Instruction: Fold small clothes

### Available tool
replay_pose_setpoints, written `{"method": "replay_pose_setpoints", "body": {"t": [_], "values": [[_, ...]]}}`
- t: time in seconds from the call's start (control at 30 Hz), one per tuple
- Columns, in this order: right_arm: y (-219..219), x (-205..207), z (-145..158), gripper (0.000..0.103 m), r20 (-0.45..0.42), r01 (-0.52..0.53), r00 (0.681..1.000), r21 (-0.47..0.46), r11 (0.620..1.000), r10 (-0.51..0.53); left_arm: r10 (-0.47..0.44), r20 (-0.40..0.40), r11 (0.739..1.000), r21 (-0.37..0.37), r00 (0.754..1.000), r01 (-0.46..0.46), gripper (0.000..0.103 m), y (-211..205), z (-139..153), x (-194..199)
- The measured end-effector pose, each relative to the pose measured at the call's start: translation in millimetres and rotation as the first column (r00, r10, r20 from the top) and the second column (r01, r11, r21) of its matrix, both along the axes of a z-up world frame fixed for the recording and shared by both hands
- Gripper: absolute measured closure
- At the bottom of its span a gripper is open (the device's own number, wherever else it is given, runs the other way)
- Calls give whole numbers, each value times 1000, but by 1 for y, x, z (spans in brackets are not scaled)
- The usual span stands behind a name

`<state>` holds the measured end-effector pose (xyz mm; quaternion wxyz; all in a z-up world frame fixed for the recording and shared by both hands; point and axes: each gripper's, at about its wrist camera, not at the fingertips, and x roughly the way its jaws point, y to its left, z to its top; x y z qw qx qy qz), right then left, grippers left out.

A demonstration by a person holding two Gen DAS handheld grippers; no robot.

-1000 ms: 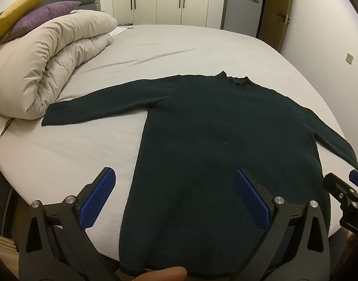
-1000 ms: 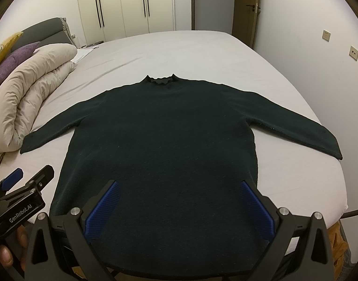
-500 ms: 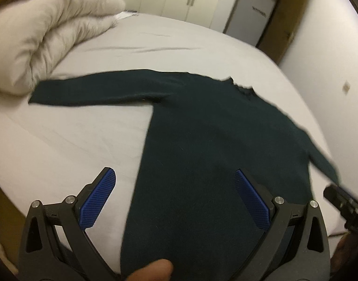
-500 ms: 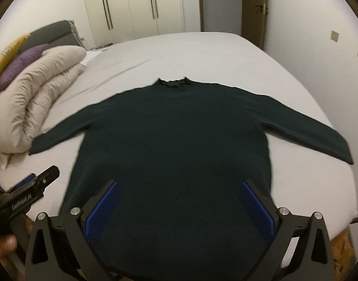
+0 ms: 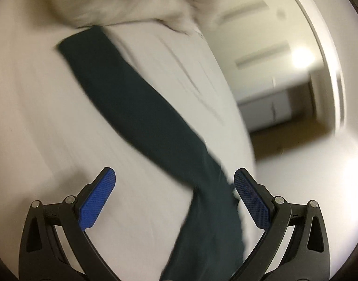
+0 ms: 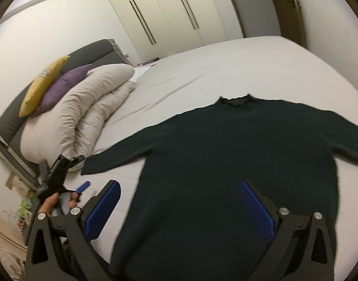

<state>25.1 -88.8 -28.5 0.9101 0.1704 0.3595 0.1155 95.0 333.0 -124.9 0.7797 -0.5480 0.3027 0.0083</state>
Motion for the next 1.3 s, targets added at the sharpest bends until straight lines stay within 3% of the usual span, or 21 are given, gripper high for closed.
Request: {"method": "replay_pose_setpoints", "body": {"t": [0.17,0.43,0.53,0.63,0.7,0.8,0.87,0.93,0.97,1.03,1.1,1.17,1.23,1.27,1.3], "values": [[6,20,-14,0,-52,-22,998,39,999,24,144,-8,973,-179,990,-143,0,61,-39,14],[11,45,-30,0,-100,-23,995,86,996,31,249,-37,927,-281,968,-249,2,102,-60,41],[13,49,-31,2,-96,-29,995,85,996,37,284,-20,912,-302,959,-276,8,109,-72,41],[12,50,-33,5,-97,-35,994,88,996,43,294,-25,911,-296,955,-288,32,110,-79,46],[9,50,-33,7,-93,-36,995,88,996,44,305,-38,896,-327,951,-301,61,114,-90,46],[4,50,-35,9,-88,-26,996,91,996,34,328,-49,871,-370,943,-323,80,119,-106,41],[0,51,-37,14,-89,-23,996,93,995,31,327,-51,881,-346,944,-324,84,119,-102,43],[-3,53,-39,21,-96,-28,995,95,995,37,312,-43,911,-272,949,-311,88,116,-89,50],[-5,54,-40,23,-99,-28,994,98,995,37,287,-36,933,-215,957,-288,95,112,-79,55],[-11,55,-41,26,-100,-24,994,110,994,36,210,-9,976,-63,978,-210,96,94,-49,73],[-20,57,-44,27,-102,-11,994,130,991,25,99,15,987,126,995,-100,96,57,-14,97],[-29,61,-46,27,-104,5,995,147,989,10,-40,17,948,316,999,32,96,2,15,123],[-42,67,-47,28,-107,31,994,156,987,-14,-216,-22,841,504,976,197,96,-70,32,146],[-48,71,-47,28,-109,39,994,159,986,-22,-289,-56,756,599,956,264,96,-108,34,153],[-53,75,-48,28,-113,43,993,167,985,-25,-354,-103,636,703,930,320,96,-149,33,155]]}}
